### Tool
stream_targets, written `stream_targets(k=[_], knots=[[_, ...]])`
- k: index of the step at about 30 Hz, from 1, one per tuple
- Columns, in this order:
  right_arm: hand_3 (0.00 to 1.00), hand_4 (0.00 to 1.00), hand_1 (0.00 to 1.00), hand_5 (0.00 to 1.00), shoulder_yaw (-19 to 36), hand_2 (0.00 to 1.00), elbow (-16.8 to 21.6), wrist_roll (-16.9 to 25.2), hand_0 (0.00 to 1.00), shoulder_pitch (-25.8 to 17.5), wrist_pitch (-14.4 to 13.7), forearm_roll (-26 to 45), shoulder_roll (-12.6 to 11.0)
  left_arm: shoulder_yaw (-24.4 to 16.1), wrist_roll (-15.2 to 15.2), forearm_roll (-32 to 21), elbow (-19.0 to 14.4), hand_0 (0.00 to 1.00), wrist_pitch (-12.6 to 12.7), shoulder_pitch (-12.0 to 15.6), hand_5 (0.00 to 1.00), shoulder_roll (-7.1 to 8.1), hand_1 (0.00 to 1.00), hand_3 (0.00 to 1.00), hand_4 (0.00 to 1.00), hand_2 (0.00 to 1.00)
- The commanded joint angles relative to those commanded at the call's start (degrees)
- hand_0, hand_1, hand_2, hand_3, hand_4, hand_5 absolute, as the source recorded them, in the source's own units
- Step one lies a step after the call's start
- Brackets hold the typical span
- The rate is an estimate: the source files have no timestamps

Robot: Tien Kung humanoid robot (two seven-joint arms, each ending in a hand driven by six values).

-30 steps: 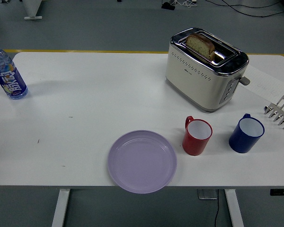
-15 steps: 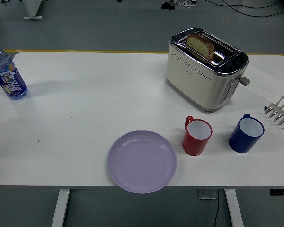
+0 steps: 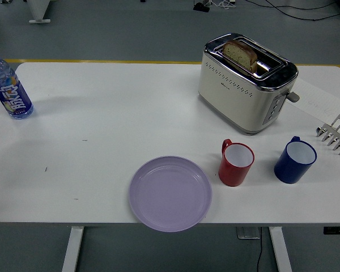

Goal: Push plate across desktop

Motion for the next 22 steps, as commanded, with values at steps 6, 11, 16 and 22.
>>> stream_targets(k=[6,11,16,22], knots=[[0.767,0.489,0.601,0.555,0.1,0.665,0.1,-0.1,0.641,0.0,-0.1,0.1,0.1,2.1,0.3,-5.3,-2.1,0.729,-1.6,0.2,0.998,-0.53,0.757,0.705,0.563,0.746],[0.768,0.489,0.602,0.557,0.1,0.665,0.2,-0.4,0.641,-0.5,-0.1,0.0,0.1,4.8,-0.1,-7.7,-3.8,0.732,-2.2,0.8,0.998,-1.3,0.758,0.706,0.563,0.744],[0.768,0.489,0.602,0.557,0.3,0.665,0.2,-0.4,0.641,-1.0,-0.2,-0.1,-0.1,7.5,0.3,-12.3,-4.4,0.732,-3.0,1.5,0.998,-2.23,0.758,0.706,0.563,0.744],[0.767,0.488,0.601,0.557,1.1,0.665,0.3,-0.6,0.641,-1.3,0.0,-1.1,-0.3,9.9,-0.1,-16.1,-4.2,0.728,-4.4,2.1,0.998,-3.44,0.754,0.71,0.563,0.74]])
